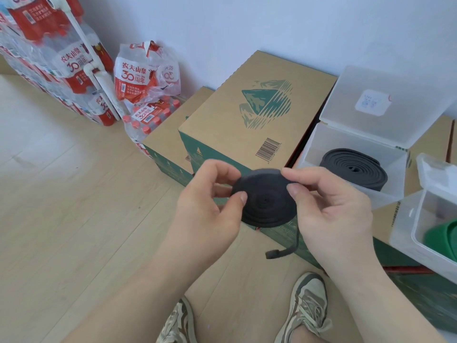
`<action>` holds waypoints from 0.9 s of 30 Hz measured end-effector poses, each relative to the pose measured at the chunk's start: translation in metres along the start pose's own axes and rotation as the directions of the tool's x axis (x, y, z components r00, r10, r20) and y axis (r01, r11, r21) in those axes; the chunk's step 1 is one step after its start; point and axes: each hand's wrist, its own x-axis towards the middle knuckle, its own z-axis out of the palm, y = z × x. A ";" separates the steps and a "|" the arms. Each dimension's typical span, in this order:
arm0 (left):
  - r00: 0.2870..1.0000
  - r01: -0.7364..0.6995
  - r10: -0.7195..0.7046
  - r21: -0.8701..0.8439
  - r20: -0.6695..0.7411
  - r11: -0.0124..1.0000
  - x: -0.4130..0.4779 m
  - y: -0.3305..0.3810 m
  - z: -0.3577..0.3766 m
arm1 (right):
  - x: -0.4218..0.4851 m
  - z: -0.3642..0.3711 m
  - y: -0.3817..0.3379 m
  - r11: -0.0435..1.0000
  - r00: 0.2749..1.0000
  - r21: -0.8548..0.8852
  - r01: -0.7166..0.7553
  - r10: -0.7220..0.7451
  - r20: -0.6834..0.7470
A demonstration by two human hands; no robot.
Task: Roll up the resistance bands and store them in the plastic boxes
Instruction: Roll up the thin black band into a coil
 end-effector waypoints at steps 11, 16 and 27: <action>0.989 -0.140 0.143 0.056 -0.043 0.989 -0.003 0.003 -0.001 | -0.003 0.003 -0.004 1.000 1.000 -0.003 0.007 -0.007 -0.011; 0.996 -0.054 0.040 -0.179 -0.081 0.982 0.002 0.005 -0.002 | 0.000 0.002 -0.010 0.987 0.997 0.138 -0.078 0.081 -0.014; 0.948 -0.316 0.314 0.298 0.056 0.901 -0.005 -0.001 0.000 | -0.006 0.006 -0.002 0.987 0.987 -0.079 0.141 -0.134 0.092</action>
